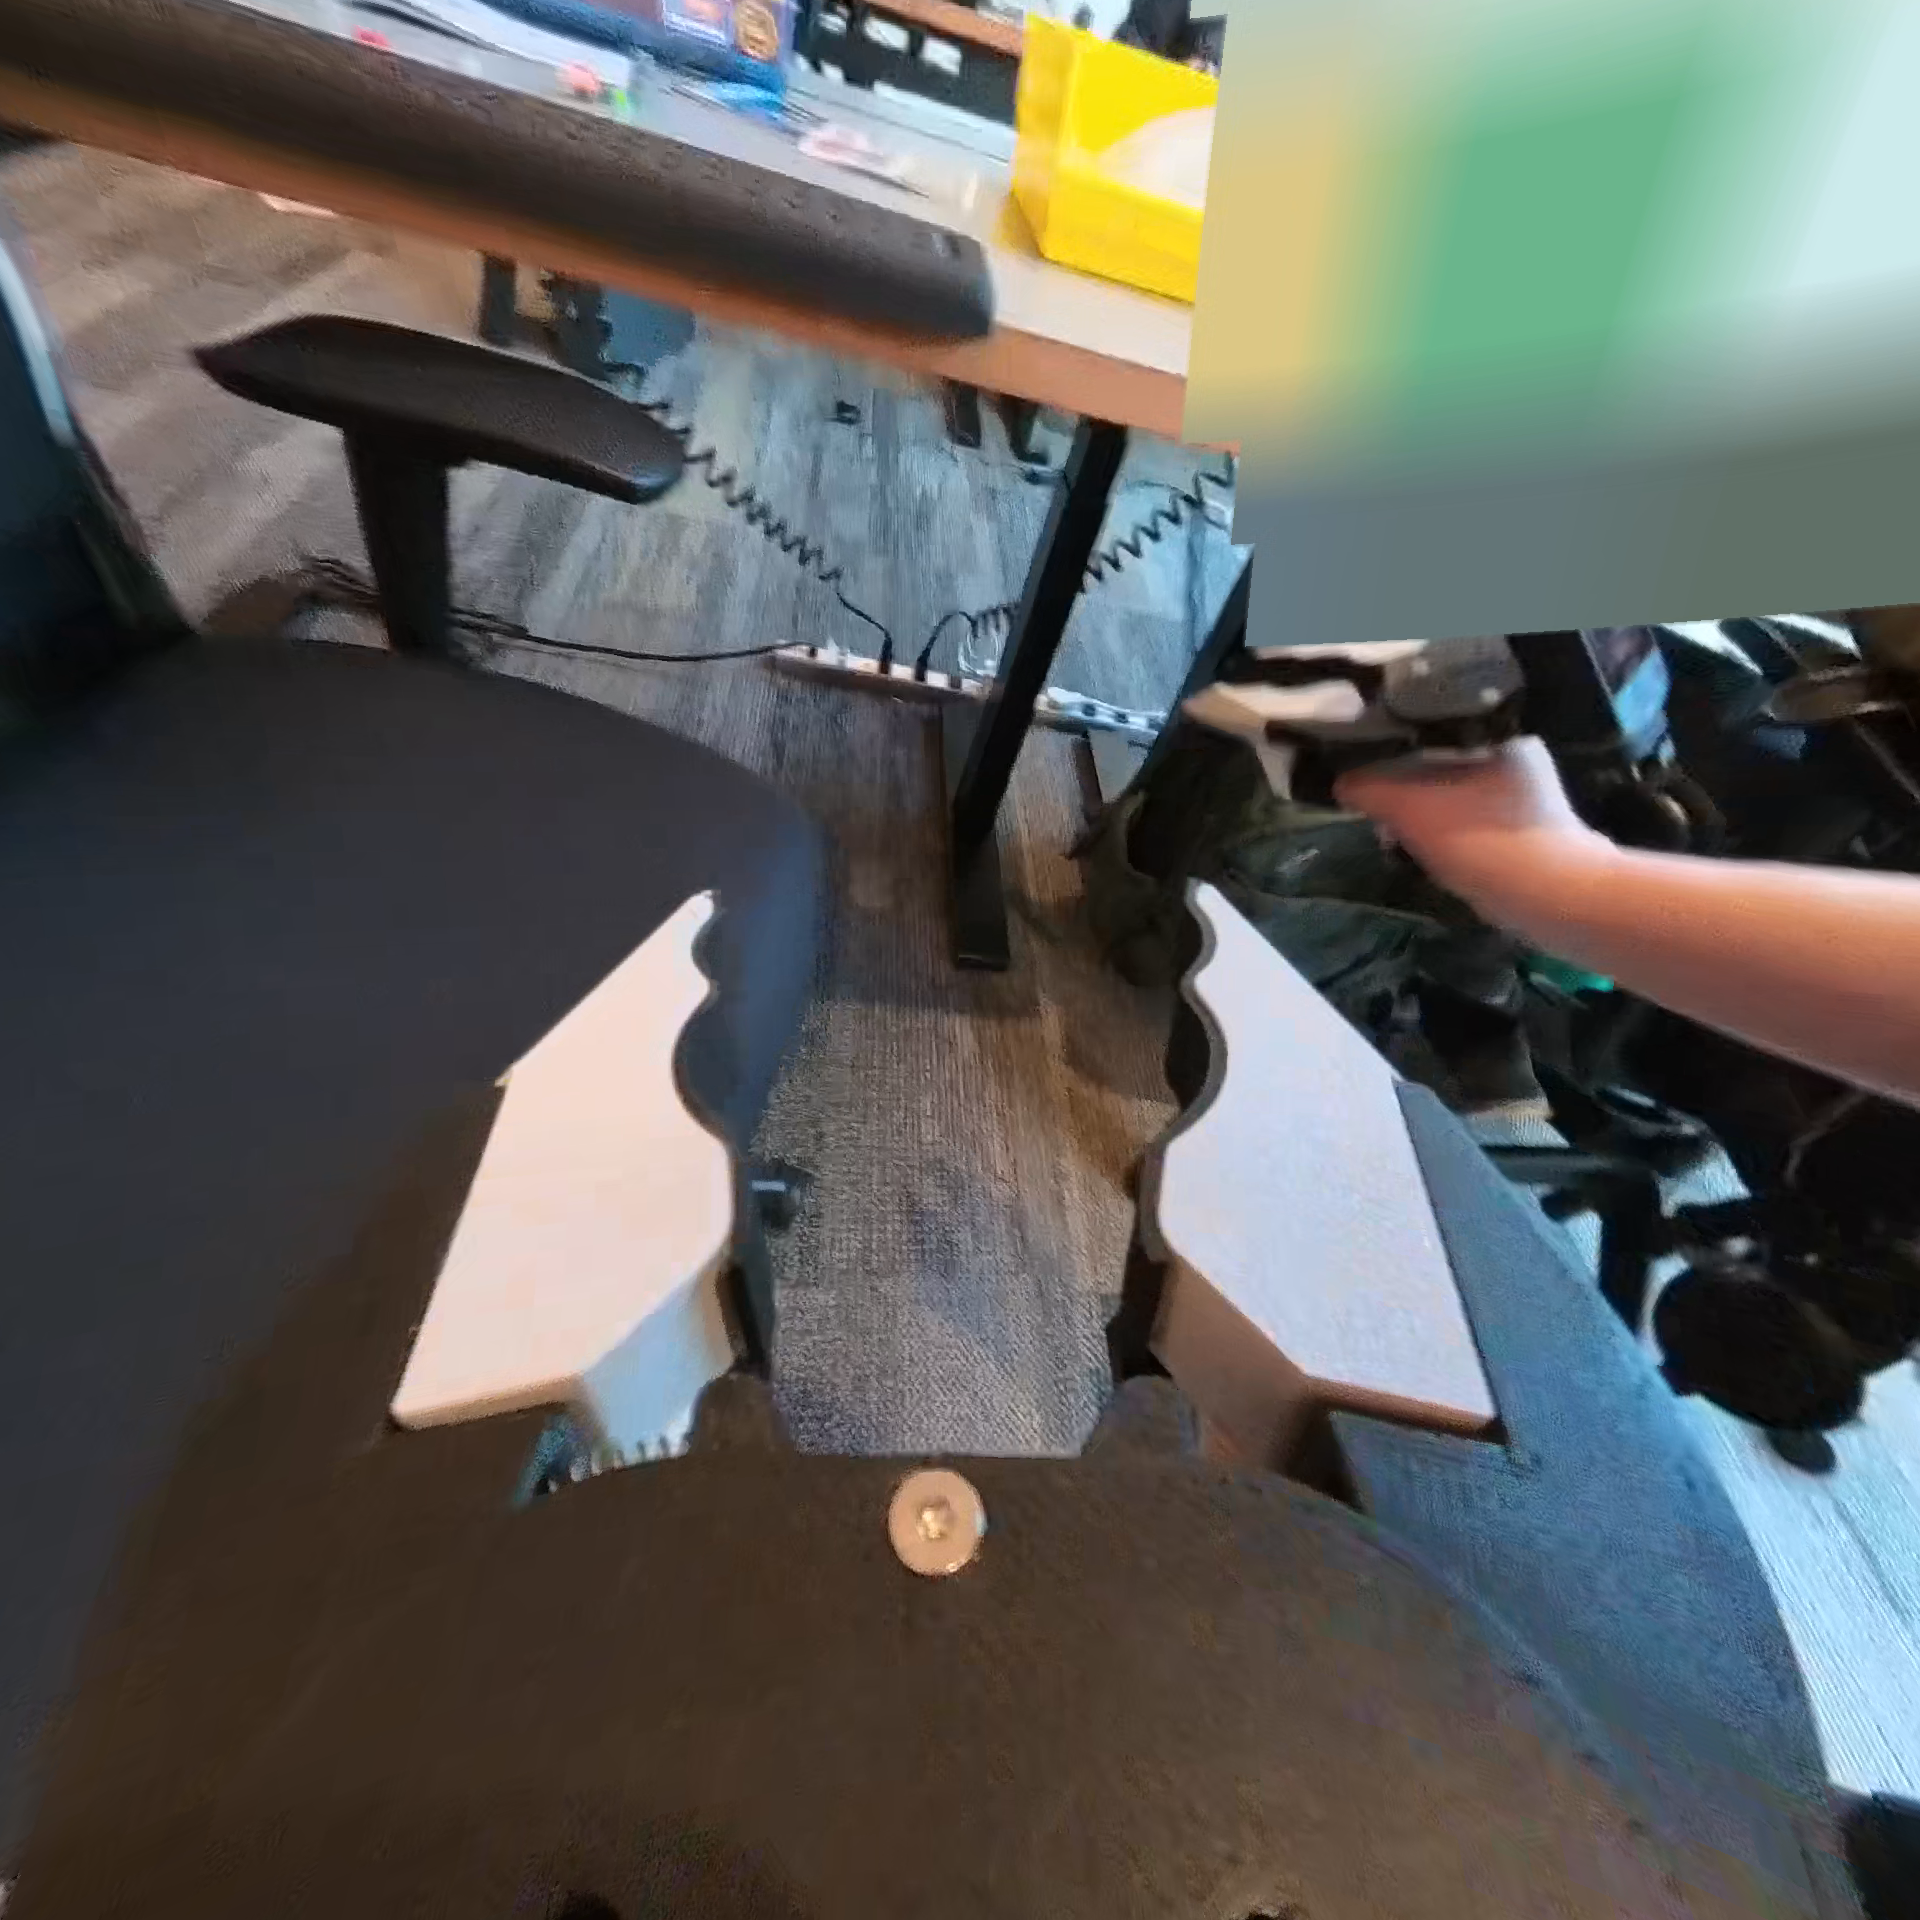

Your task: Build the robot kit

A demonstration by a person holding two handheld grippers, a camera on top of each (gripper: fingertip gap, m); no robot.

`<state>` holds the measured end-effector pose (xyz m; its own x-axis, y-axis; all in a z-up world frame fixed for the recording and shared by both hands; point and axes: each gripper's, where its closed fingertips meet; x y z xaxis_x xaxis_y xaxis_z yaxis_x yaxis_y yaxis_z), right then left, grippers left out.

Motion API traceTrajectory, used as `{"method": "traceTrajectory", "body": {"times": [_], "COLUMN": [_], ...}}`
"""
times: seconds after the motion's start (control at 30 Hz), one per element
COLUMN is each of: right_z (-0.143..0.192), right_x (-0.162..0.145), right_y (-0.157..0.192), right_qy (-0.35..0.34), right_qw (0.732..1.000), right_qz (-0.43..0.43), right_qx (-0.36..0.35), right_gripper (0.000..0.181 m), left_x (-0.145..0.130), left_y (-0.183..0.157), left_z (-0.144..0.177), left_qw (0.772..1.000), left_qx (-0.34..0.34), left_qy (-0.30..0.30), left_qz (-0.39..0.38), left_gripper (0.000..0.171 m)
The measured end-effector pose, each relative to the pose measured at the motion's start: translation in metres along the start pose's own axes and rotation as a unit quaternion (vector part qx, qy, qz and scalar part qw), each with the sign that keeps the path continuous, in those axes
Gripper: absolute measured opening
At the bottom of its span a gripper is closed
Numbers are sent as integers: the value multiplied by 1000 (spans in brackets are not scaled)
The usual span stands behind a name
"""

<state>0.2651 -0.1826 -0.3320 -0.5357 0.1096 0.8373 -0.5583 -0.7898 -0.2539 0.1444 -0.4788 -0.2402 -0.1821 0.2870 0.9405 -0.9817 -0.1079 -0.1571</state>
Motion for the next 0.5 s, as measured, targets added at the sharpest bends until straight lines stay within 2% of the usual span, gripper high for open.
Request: {"method": "traceTrajectory", "body": {"times": [0.07,0.13,0.2,0.27,0.37,0.5], "right_z": [0,8,30,58,113,193], "right_x": [25,56,87,105,134,211], "right_y": [-6,-7,-9,-6,9,45], "right_qy": [-18,-56,-97,-92,-71,-57], "right_qw": [999,997,994,993,996,992], "right_qz": [25,37,54,74,36,-13], "right_qx": [9,23,17,19,42,109], "right_gripper": [40,40,37,37,35,35], "left_x": [6,23,46,75,143,244], "left_y": [-20,-34,-42,-40,-25,17], "left_z": [-8,-17,-22,-21,5,76], "left_qw": [999,997,993,990,988,990], "left_qx": [-34,-73,-108,-127,-135,-100], "left_qy": [5,7,-7,-19,-47,-59], "left_qz": [-15,-30,-45,-57,-60,-82], "left_gripper": [75,77,76,75,75,75]}}
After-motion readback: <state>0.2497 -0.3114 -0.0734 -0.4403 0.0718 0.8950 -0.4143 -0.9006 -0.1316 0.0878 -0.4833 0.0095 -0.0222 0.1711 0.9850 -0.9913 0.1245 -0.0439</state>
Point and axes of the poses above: each gripper's, where its closed fingertips meet, z back along the fingers, x out of its top, y = z × x across the jaws, and after that the axes turned 5 degrees about -z, right-handed
